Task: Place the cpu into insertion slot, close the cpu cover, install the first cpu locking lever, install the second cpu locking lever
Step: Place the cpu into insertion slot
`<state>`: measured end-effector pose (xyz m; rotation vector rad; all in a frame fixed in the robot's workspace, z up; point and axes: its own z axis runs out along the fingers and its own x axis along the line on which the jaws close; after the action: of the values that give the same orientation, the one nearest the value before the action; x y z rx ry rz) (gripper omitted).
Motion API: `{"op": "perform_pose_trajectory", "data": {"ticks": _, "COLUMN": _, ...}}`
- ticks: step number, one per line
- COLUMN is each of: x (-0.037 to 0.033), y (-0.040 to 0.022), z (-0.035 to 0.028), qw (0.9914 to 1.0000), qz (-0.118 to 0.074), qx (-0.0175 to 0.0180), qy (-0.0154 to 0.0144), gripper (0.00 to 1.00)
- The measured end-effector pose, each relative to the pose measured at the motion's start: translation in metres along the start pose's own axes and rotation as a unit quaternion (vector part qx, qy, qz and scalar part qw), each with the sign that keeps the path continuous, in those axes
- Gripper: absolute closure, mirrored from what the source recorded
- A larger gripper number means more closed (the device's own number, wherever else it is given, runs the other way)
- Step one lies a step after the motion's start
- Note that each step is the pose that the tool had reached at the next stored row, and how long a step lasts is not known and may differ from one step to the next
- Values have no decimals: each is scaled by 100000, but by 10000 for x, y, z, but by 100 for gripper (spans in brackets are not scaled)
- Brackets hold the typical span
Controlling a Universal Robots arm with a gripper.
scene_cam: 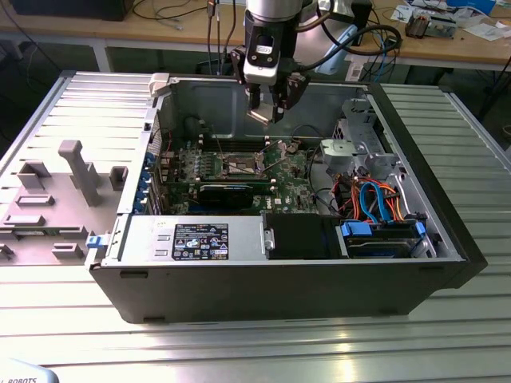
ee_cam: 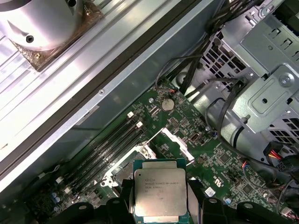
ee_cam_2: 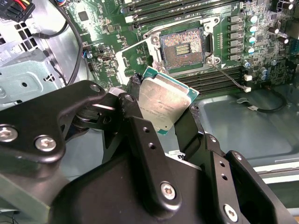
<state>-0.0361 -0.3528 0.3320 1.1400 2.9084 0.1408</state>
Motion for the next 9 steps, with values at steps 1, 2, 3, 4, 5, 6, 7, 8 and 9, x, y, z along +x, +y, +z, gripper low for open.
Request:
{"op": "perform_pose_trajectory", "data": {"ticks": 1, "x": 0, "y": 0, "z": 0, "qw": 100000, "qz": 53, "qx": 1, "qy": -4, "gripper": 46}}
{"op": "perform_pose_trajectory", "data": {"ticks": 2, "x": 0, "y": 0, "z": 0, "qw": 100000, "qz": 97, "qx": 2, "qy": -8, "gripper": 46}}
{"op": "perform_pose_trajectory", "data": {"ticks": 3, "x": 0, "y": 0, "z": 1, "qw": 100000, "qz": 139, "qx": 1, "qy": -11, "gripper": 46}}
{"op": "perform_pose_trajectory", "data": {"ticks": 4, "x": 0, "y": 0, "z": 1, "qw": 100000, "qz": 173, "qx": 1, "qy": -16, "gripper": 46}}
{"op": "perform_pose_trajectory", "data": {"ticks": 5, "x": 0, "y": 0, "z": 1, "qw": 100000, "qz": 222, "qx": -2, "qy": -17, "gripper": 46}}
{"op": "perform_pose_trajectory", "data": {"ticks": 6, "x": 0, "y": 0, "z": 2, "qw": 100000, "qz": 250, "qx": -4, "qy": -21, "gripper": 46}}
{"op": "perform_pose_trajectory", "data": {"ticks": 7, "x": 0, "y": 0, "z": 2, "qw": 100000, "qz": 303, "qx": -4, "qy": -27, "gripper": 46}}
{"op": "perform_pose_trajectory", "data": {"ticks": 8, "x": 0, "y": 0, "z": 2, "qw": 99999, "qz": 357, "qx": -5, "qy": -33, "gripper": 46}}
{"op": "perform_pose_trajectory", "data": {"ticks": 9, "x": 0, "y": 0, "z": 3, "qw": 99999, "qz": 393, "qx": -5, "qy": -35, "gripper": 46}}
